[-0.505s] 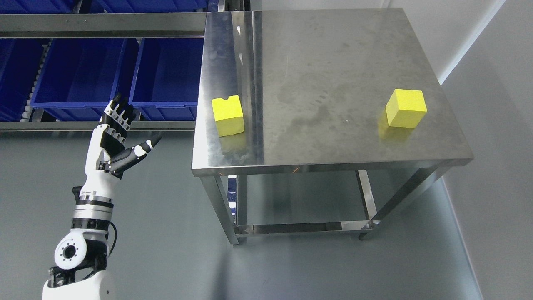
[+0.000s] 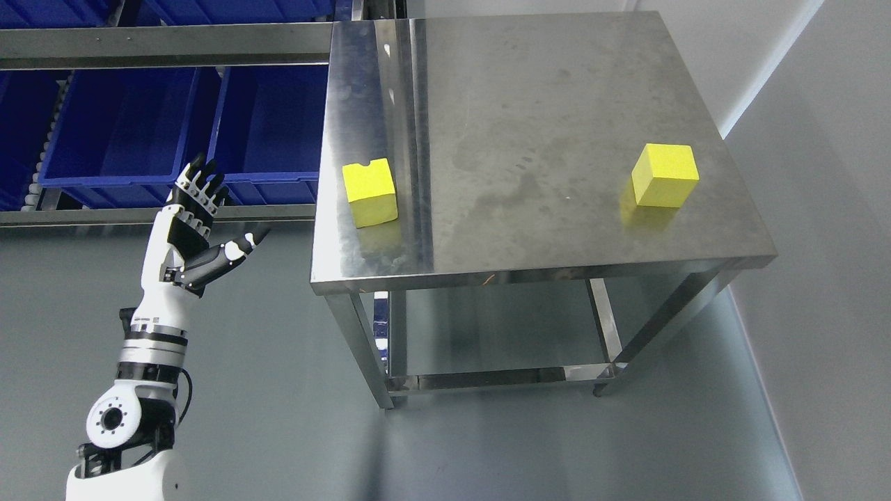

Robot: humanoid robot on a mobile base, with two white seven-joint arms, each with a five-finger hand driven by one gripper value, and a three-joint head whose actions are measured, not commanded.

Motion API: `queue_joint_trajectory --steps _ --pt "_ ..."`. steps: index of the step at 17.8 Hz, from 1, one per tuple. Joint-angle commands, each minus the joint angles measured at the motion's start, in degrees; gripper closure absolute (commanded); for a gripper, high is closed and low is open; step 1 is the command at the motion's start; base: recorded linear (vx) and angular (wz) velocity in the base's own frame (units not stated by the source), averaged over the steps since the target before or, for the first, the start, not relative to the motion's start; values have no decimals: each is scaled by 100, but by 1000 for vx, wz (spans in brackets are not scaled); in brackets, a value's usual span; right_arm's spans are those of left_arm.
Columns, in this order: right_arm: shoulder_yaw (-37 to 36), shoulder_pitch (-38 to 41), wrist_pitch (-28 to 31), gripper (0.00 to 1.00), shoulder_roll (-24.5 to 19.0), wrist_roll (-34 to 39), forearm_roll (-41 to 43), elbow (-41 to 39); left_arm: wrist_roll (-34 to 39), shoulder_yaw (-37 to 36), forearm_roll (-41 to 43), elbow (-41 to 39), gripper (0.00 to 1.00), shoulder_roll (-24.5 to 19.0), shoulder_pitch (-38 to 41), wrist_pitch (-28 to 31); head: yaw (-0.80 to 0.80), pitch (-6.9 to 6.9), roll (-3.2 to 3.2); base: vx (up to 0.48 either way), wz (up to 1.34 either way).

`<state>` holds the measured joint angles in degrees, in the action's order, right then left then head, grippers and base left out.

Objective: Move yellow foam block to right shelf middle
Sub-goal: 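Reach the left hand toward the yellow foam cube nearer the robot, then close the left hand around the yellow foam cube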

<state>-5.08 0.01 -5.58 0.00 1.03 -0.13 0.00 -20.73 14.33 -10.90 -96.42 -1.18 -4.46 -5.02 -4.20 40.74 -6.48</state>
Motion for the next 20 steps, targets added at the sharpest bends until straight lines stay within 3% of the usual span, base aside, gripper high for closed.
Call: queue_joint_trajectory --steps 1,5,11,20 --pt "-1 -9 5 0 100 2 13 -100 -834 35 0 18 0 -585 -19 -139 0 0 0 -29 -60" --pt "-1 -9 5 0 100 2 13 -100 -1135 -97 44 412 0 -752 -440 1 0 0 0 -6 20" --pt "-1 -9 5 0 100 2 13 -100 -1451 -922 167 870 0 -972 -1346 518 0 0 0 26 -26" --pt "-1 -9 5 0 100 2 13 -100 -1671 -1634 606 1405 0 -910 -1601 792 0 0 0 5 -12"
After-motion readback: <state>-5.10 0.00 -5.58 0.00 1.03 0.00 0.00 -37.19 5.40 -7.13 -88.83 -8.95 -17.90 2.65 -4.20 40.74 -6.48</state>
